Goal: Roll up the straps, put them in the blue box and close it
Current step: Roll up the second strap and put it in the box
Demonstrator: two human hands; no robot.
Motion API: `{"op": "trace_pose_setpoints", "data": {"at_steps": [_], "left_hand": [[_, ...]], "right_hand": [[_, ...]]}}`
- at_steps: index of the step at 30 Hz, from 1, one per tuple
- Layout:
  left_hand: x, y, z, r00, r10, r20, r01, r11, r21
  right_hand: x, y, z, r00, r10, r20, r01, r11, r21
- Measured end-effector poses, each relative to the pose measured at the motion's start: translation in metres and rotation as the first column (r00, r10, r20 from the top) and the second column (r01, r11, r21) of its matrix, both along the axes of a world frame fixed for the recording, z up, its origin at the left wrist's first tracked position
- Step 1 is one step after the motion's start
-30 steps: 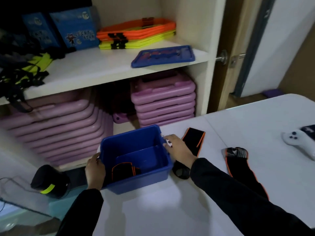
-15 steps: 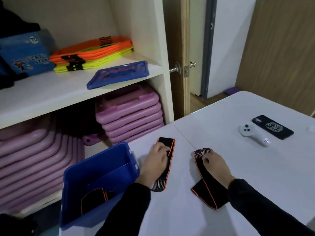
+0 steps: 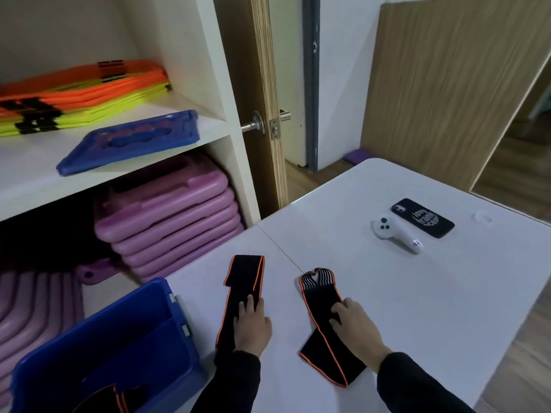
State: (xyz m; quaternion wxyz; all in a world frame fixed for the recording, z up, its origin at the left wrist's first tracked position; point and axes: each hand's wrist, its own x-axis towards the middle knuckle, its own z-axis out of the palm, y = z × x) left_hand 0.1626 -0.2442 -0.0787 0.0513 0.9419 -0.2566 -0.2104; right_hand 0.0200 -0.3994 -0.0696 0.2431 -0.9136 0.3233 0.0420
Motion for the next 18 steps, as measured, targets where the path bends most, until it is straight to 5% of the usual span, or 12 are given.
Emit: {"op": "trace_pose_setpoints", "data": {"at_steps": [13, 18], "left_hand": [[-0.054, 0.038, -0.005, 0.992, -0.074, 0.102, 0.080, 0.996, -0.051], [-0.065, 0.046, -0.003, 0.987, -0.118, 0.109, 0.130, 0.985, -0.115]], "right_hand": [[0.014, 0.011, 0.010, 0.987, 0.046, -0.155, -0.069, 0.987, -0.143], [0.015, 0.032, 0.016, 0.946, 0.199, -0.255, -0.229, 0.969, -0.093]]}}
